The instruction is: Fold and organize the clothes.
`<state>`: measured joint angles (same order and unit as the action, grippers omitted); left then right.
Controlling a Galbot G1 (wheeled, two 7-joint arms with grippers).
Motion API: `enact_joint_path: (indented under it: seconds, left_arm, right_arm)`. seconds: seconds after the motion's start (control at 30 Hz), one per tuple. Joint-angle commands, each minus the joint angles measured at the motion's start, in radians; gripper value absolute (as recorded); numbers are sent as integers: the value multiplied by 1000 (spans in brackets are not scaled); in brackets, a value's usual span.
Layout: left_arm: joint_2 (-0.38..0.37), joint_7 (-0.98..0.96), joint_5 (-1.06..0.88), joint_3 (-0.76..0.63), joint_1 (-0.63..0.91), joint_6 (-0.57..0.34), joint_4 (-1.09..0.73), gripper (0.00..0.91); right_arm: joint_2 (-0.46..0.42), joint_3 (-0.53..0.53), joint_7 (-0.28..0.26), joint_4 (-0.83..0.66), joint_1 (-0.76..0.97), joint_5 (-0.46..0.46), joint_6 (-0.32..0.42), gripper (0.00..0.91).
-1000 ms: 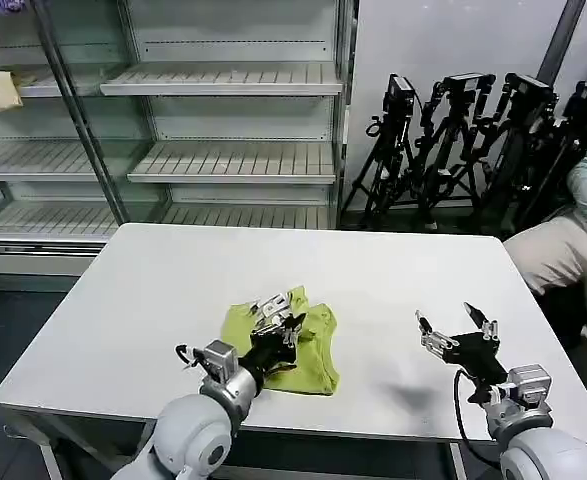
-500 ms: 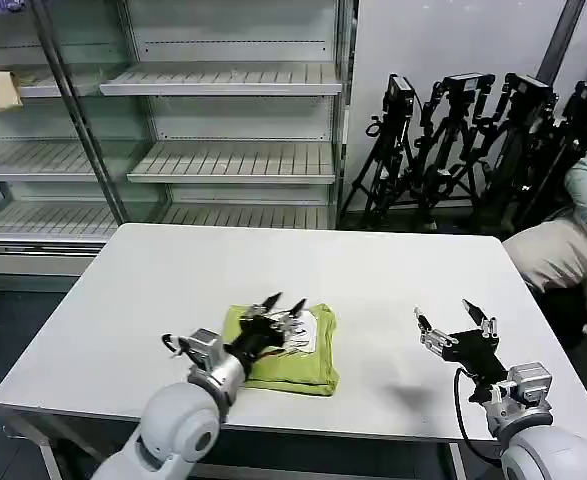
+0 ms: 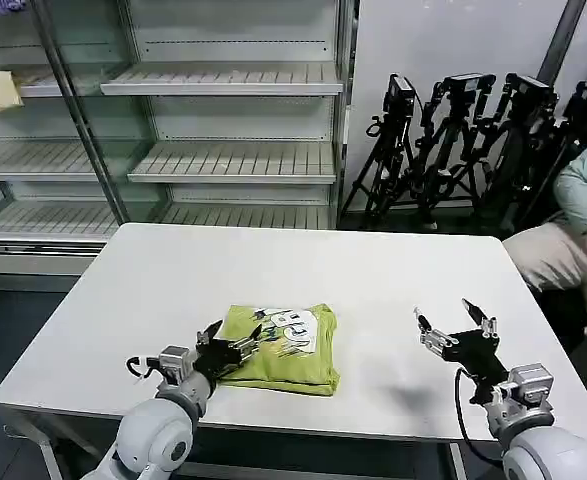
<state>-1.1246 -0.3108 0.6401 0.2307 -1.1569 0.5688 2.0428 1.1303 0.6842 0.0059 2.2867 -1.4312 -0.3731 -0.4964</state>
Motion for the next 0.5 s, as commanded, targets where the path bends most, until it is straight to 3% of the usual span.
enact_joint_path:
  seconds: [0.03, 0.07, 0.1, 0.13, 0.5]
  left_arm:
    - [7, -50, 51, 28, -38, 10, -52, 907]
    - [7, -48, 52, 26, -40, 10, -50, 907]
    - [6, -48, 54, 24, -41, 10, -47, 393]
    - [5, -48, 58, 22, -42, 10, -46, 30]
    - [-14, -37, 60, 9, -48, 9, -49, 20]
  right_arm:
    - [-3, 11, 0, 10, -23, -3, 3, 907]
    - [-2, 11, 0, 11, -23, -3, 4, 907]
    - [-2, 11, 0, 12, -23, -3, 3, 907]
    - [-1, 11, 0, 13, -23, -3, 3, 907]
    - [1, 12, 3, 18, -31, -1, 0, 907]
